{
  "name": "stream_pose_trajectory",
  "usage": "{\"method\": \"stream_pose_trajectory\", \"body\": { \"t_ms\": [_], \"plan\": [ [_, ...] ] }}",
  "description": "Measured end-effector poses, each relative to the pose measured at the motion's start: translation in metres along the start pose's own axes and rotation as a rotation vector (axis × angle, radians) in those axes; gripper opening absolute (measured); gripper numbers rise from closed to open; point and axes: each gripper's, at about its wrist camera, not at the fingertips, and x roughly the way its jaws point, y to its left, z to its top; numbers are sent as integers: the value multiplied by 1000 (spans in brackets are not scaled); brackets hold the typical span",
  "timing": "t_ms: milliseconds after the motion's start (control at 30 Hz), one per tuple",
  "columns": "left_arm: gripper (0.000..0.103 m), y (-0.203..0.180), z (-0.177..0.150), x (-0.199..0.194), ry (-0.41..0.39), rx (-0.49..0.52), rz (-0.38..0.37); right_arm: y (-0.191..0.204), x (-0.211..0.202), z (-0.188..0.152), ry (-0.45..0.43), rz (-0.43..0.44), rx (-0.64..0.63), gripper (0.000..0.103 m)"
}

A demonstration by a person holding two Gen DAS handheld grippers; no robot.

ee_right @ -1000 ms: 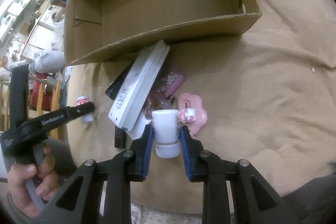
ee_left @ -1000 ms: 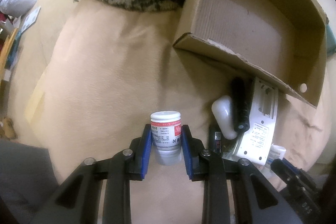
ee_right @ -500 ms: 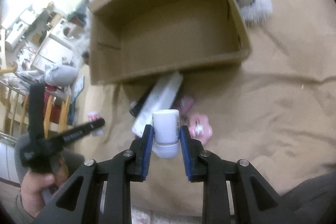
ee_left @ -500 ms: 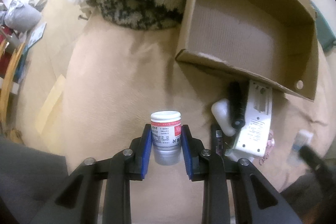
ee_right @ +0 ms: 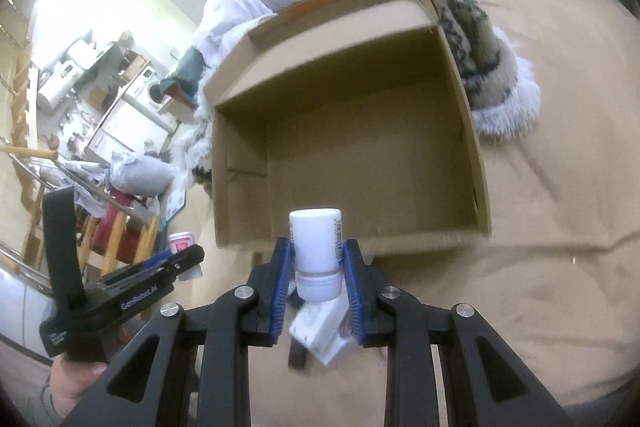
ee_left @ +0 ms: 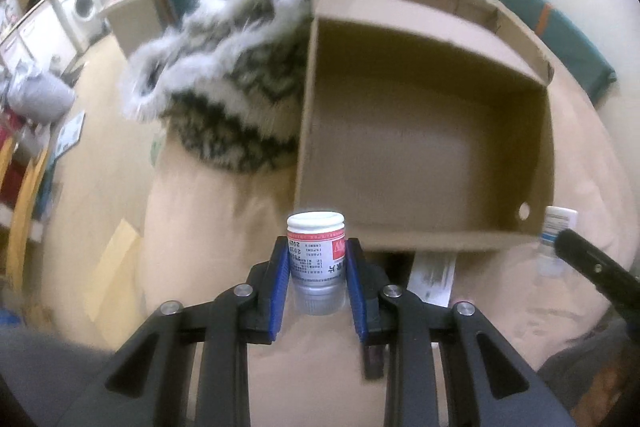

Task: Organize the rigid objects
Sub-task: 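Carry both bottles over the cardboard box with both tools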

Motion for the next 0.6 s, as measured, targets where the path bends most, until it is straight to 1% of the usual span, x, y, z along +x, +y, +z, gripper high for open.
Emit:
{"method": "stream_pose_trajectory", "body": {
  "t_ms": [100, 267, 433, 600],
  "plan": [
    [24, -9, 22, 4, -10, 29, 0, -2, 7, 17, -8, -4, -6, 28],
    [24, -25, 50, 23, -18, 89, 11, -5, 22, 42, -15, -20, -14, 28],
    [24, -38, 63, 53, -9, 135, 21, -13, 48, 62, 2, -50, -19, 28],
    [24, -43, 64, 80, 21, 137, -9, -25, 75, 75, 36, -85, -15, 28]
  ]
}}
